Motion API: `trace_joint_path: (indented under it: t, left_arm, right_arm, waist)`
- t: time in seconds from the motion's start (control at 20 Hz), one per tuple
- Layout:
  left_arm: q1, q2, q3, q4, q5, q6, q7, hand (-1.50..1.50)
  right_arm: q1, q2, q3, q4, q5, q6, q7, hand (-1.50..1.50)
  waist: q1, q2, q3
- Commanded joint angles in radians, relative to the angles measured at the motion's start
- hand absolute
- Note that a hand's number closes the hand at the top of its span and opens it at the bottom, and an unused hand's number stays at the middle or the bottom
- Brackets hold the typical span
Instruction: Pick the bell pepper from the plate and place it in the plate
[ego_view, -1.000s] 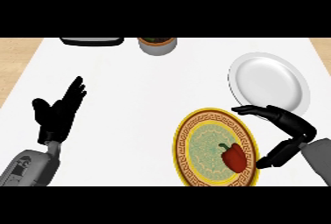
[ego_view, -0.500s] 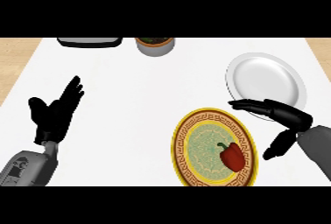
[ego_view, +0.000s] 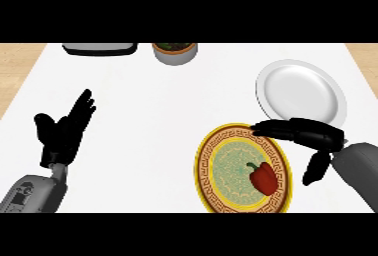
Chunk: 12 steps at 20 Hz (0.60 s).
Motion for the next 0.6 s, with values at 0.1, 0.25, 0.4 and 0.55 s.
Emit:
trace_joint_path:
  t: [0.1,0.25,0.4,0.55]
  left_arm:
    - [-0.021,-0.024,0.041,0.006,-0.038,-0.010,0.017,0.00]
    - [-0.011,-0.045,0.035,0.050,-0.048,-0.026,-0.030,0.00]
    - [0.032,0.016,0.077,-0.063,-0.005,-0.081,0.059,0.00]
    - [0.003,-0.014,0.086,-0.028,-0.037,-0.072,0.043,0.00]
  right_arm:
    - [0.009,0.015,-0.025,-0.016,0.141,0.008,-0.008,-1.50]
    - [-0.031,0.086,0.025,-0.029,0.207,0.022,0.103,-1.50]
    - [-0.012,0.079,0.013,-0.112,0.230,0.093,0.155,-1.50]
    - [0.044,0.105,0.030,-0.090,0.310,0.061,0.150,-1.50]
  waist:
    - [-0.003,0.000,0.000]
    - [-0.002,0.000,0.000]
    - [-0.002,-0.003,0.000]
    - [-0.004,-0.001,0.000]
